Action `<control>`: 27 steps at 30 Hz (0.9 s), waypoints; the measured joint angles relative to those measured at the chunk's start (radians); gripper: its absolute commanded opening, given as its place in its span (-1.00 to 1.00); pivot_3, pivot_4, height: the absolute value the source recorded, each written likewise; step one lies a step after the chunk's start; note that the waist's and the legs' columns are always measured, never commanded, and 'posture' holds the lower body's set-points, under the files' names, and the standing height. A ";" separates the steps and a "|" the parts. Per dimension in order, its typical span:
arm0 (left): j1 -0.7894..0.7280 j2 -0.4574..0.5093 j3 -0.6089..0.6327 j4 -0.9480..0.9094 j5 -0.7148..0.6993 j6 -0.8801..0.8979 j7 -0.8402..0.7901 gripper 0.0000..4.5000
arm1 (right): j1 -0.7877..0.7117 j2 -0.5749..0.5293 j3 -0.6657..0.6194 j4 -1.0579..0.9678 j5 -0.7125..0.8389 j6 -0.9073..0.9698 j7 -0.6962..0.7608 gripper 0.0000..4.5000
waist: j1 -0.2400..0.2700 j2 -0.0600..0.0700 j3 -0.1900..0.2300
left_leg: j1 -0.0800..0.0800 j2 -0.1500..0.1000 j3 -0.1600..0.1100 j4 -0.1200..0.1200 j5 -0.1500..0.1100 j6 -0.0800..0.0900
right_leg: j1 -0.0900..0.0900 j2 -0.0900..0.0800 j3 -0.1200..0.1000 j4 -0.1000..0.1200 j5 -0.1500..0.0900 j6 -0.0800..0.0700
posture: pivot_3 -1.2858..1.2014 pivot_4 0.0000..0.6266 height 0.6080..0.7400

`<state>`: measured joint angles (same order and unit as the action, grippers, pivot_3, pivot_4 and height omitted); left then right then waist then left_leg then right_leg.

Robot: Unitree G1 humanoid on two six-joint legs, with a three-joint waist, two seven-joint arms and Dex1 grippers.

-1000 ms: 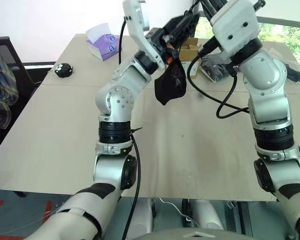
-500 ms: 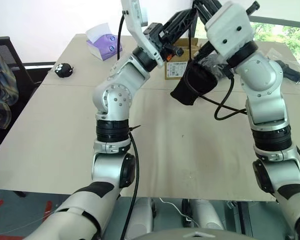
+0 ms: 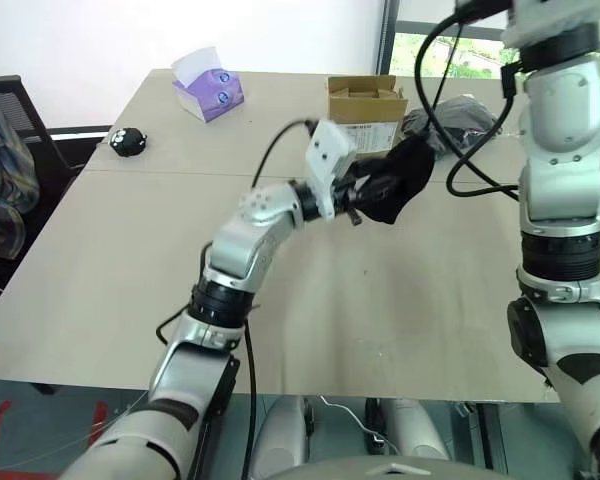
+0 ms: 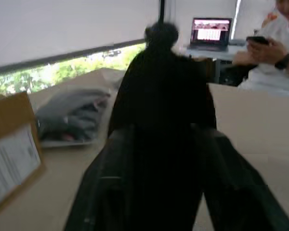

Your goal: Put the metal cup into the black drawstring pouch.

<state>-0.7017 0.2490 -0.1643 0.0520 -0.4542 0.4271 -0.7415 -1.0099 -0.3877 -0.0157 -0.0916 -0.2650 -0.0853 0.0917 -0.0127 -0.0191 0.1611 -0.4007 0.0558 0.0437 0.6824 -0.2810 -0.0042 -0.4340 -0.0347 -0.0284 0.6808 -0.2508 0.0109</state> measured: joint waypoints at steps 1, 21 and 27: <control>0.000 -0.005 0.012 -0.012 -0.031 0.018 -0.008 0.11 | 0.016 0.000 0.010 -0.010 0.016 0.007 0.032 -0.71 | 0.000 0.000 0.000 | 0.000 0.000 0.000 0.000 0.000 0.000 | 0.000 0.000 0.000 0.000 0.000 0.000 | 0.03 -0.52 0.62; 0.630 0.283 0.137 -0.253 0.088 -0.082 0.009 0.11 | 0.969 -0.165 -0.162 -0.064 0.645 0.236 0.759 0.66 | 0.029 0.001 0.000 | 0.005 -0.001 -0.001 0.001 -0.007 0.012 | 0.007 -0.001 -0.001 -0.003 0.000 0.000 | 0.03 -0.52 0.62; 0.788 0.264 0.167 -0.236 0.159 -0.258 0.049 0.11 | 1.058 -0.259 -0.305 0.262 0.702 0.095 0.960 0.66 | 0.012 0.002 -0.001 | 0.026 0.001 0.004 -0.001 -0.008 0.013 | 0.022 0.001 0.003 -0.003 -0.005 -0.001 | 0.03 -0.52 0.62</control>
<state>0.0861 0.5127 0.0024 -0.1840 -0.2955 0.1687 -0.6928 0.0485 -0.6467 -0.3207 0.1705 0.4373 0.0097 1.0517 -0.0011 -0.0171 0.1605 -0.3744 0.0567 0.0475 0.6817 -0.2885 0.0087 -0.4122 -0.0334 -0.0255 0.6782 -0.2559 0.0099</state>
